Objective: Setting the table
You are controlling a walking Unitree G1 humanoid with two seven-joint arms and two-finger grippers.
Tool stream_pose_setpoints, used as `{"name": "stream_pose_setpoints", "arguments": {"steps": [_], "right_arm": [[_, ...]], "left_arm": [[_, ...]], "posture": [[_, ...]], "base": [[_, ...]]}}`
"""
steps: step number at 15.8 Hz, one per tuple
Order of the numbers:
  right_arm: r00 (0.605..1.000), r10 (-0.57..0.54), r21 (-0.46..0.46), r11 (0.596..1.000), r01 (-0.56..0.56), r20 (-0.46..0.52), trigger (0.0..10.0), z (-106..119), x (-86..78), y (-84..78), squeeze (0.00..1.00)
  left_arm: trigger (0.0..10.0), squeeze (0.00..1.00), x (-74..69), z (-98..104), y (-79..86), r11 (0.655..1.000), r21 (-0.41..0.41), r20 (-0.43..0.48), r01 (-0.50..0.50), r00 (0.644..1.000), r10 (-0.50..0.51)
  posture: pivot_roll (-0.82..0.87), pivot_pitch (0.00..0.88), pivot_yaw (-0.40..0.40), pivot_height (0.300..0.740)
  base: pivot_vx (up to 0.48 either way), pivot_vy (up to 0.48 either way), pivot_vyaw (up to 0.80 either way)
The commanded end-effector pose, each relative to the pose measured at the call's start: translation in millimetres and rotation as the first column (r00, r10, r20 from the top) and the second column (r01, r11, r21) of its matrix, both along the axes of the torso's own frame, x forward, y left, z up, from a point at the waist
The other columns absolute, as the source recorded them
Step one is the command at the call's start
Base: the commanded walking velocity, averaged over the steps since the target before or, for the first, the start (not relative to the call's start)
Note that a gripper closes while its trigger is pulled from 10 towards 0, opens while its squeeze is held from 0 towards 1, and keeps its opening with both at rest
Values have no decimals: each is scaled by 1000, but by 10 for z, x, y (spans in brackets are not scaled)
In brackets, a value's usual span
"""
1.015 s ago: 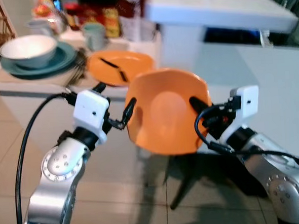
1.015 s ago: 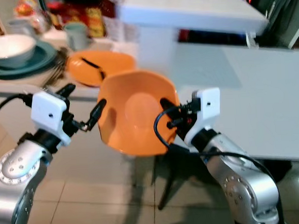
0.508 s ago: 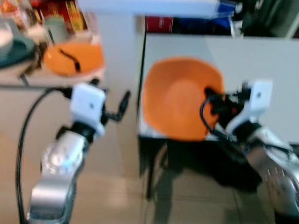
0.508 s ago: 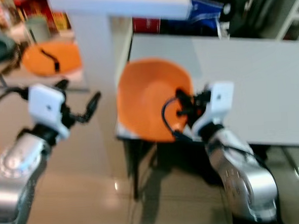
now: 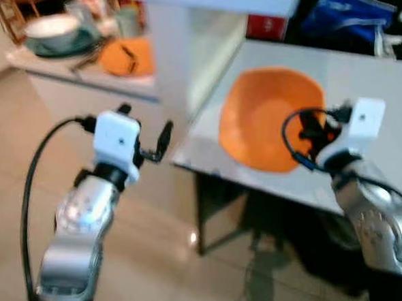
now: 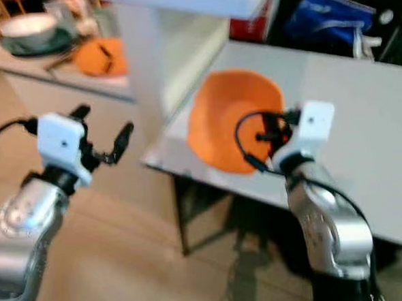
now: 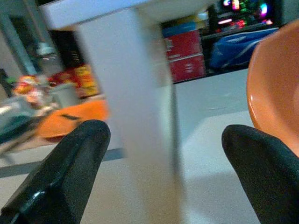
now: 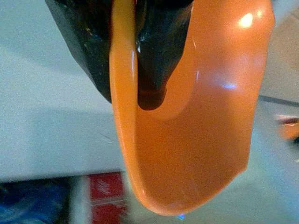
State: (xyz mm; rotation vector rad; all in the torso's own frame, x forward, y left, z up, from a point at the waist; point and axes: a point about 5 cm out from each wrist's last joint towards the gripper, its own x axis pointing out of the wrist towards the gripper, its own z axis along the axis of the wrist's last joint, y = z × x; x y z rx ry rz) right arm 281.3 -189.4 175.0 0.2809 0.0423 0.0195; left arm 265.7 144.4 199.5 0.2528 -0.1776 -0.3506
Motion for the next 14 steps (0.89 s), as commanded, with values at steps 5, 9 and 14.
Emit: {"name": "stream_pose_setpoints", "arguments": {"steps": [5,9,14], "right_arm": [[993,-39,227,974,14,109,10000,194,-28,-81,0],[997,5,238,971,-23,76,10000,184,-9,-40,0],[989,-129,25,991,131,-69,10000,59,105,-181,0]], "left_arm": [[10000,0,-2,29,-25,1000,14,18,1,1000,-1],[10000,0,-1,23,-45,1000,12,21,3,1000,-3],[10000,0,15,16,-27,1000,14,26,-8,1000,7]], "posture": [[-3,10,-16,740],[-2,0,-22,740],[-4,0,-23,740]], "base": [[0,-480,0],[0,-480,0],[0,-480,0]]}}
